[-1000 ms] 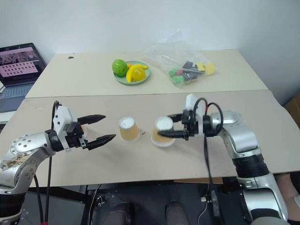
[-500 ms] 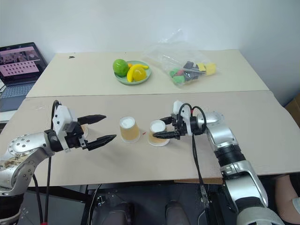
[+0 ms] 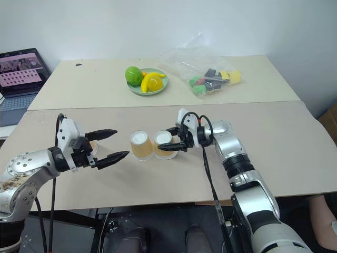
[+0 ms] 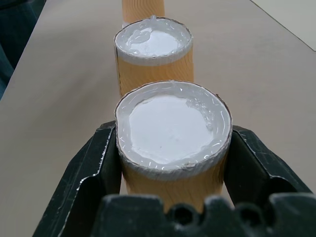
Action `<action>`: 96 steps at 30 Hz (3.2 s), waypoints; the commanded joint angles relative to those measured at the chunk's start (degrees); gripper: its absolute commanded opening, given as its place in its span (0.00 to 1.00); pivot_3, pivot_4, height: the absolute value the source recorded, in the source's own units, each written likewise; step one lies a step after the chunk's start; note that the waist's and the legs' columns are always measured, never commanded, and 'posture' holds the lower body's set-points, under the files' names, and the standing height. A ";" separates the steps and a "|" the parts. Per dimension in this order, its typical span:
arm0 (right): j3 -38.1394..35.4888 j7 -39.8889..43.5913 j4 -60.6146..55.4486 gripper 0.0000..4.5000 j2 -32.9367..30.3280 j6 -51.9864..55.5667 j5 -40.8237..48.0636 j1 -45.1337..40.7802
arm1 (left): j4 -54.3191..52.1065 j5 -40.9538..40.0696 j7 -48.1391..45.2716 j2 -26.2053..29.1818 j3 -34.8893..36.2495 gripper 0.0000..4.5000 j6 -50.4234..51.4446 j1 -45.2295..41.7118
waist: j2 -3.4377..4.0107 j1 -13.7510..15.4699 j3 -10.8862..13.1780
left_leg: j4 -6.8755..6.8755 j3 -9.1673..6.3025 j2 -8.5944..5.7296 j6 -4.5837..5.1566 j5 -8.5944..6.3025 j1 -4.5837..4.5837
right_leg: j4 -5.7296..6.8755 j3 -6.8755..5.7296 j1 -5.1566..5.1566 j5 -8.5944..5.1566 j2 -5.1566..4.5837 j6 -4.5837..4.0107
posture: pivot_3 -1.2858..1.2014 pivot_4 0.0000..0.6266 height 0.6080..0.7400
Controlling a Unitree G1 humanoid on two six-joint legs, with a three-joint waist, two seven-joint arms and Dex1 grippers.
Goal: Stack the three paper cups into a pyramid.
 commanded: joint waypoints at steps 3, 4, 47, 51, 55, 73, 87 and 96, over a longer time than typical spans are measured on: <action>-0.44 -0.71 0.09 0.99 0.58 -0.89 -1.04 -0.86 | -1.71 -0.68 0.14 0.74 1.38 1.00 -0.26 -0.64 | 0.00 0.03 0.00 | 0.00 0.00 -0.01 0.00 0.00 -0.04 | -0.01 0.00 -0.02 0.00 -0.01 0.00 | 0.52 0.24 1.00; -0.59 -0.72 0.03 0.99 0.66 -0.79 -1.04 -0.87 | -1.68 -0.70 0.11 0.74 1.40 1.00 -0.27 -0.62 | 0.00 0.03 0.00 | 0.00 0.00 -0.01 0.00 0.00 -0.06 | -0.01 0.00 -0.04 0.00 -0.02 0.00 | 0.52 0.24 1.00; -10.31 -10.74 -43.94 0.99 -10.50 26.40 12.65 9.59 | -10.58 13.30 43.88 -26.36 5.43 1.00 -0.80 3.05 | -0.16 1.26 -0.05 | 0.09 -0.04 -0.04 0.00 -0.01 -0.18 | -0.04 0.00 -0.05 0.01 -0.07 0.00 | 0.52 0.24 1.00; -14.91 -15.51 -51.41 0.99 -13.31 32.59 15.97 13.51 | -11.16 21.30 50.10 -31.75 0.54 1.00 -2.72 9.11 | -0.19 1.74 -0.05 | 0.09 -0.04 -0.10 0.00 -0.02 -0.26 | -0.04 0.01 -0.09 0.01 -0.12 0.00 | 0.52 0.24 1.00; -21.39 -18.92 -54.92 0.99 -16.07 37.69 20.76 14.18 | -7.81 24.21 50.98 -32.36 0.69 1.00 -5.68 8.93 | -0.20 2.53 -0.05 | 0.13 -0.05 -0.12 -0.03 0.01 -0.08 | -0.03 -0.01 0.08 0.02 -0.10 -0.03 | 0.52 0.24 1.00; -22.85 -23.83 -56.07 0.99 -20.07 38.40 23.54 17.48 | 3.77 22.35 46.79 -29.38 6.92 1.00 -8.88 2.32 | -0.24 2.87 -0.07 | 0.12 -0.01 -0.11 0.02 -0.02 -0.23 | -0.28 -0.03 0.04 0.02 -0.08 -0.02 | 0.52 0.24 1.00; -22.79 -24.96 -57.75 0.99 -21.31 38.87 25.32 18.76 | 7.71 20.07 43.83 -27.28 8.83 1.00 -8.82 0.22 | -0.24 2.88 -0.07 | 0.12 -0.03 -0.10 0.02 -0.02 -0.23 | -0.28 -0.04 0.04 0.02 -0.07 -0.02 | 0.52 0.24 1.00; -20.87 -17.76 -61.37 0.99 -24.11 38.46 30.92 20.81 | 7.88 19.75 43.36 -27.32 8.39 1.00 -8.12 -0.06 | -0.25 2.84 -0.07 | 0.12 -0.03 -0.10 0.02 -0.02 -0.23 | -0.28 -0.04 0.04 0.02 -0.07 -0.02 | 0.52 0.24 1.00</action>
